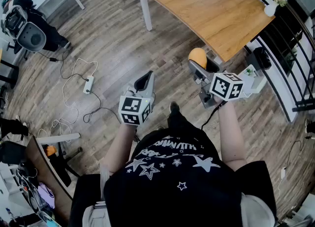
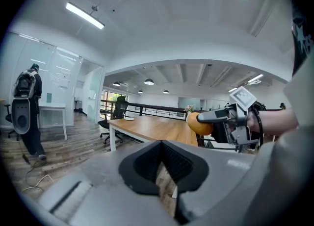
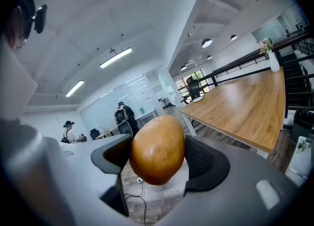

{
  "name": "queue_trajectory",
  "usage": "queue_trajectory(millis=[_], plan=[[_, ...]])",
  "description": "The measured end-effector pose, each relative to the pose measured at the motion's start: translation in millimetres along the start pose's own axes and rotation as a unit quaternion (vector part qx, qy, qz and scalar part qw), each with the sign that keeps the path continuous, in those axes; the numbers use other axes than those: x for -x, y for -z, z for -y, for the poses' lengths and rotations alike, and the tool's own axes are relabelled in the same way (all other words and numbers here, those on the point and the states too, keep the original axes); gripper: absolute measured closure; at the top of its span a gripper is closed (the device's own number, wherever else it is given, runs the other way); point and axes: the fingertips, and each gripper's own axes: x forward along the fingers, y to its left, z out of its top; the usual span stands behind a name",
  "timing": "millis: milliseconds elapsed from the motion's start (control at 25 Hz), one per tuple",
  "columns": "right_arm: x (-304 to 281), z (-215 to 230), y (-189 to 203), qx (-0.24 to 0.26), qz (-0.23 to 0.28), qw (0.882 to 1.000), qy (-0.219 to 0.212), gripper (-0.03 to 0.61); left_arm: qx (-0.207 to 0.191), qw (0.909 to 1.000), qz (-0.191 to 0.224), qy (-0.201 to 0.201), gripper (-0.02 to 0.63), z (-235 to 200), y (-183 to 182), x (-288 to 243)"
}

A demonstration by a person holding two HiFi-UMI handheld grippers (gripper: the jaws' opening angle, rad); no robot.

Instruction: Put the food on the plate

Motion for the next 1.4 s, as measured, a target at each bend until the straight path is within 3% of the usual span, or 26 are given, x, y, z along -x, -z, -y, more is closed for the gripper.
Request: queue_trajectory(millis=[520,960,1400], plan=[[9,-7,11,-0.016,-0.004,1.0,-0.004,0.232,0.005,0.9999,-0.012,-0.005,0.612,4,13,16],[16,-15,20,-0.034,-0.002,0.999,-0.005,0.232,0.035,0.9988,-0.03,-0.015,0.612,-4,42,42],[-49,40,-7,-0.049,-0.008,0.999,-0.016,0.23,0.049,0.9973,-0.037,-0.041,0.612,-48,32,-20]])
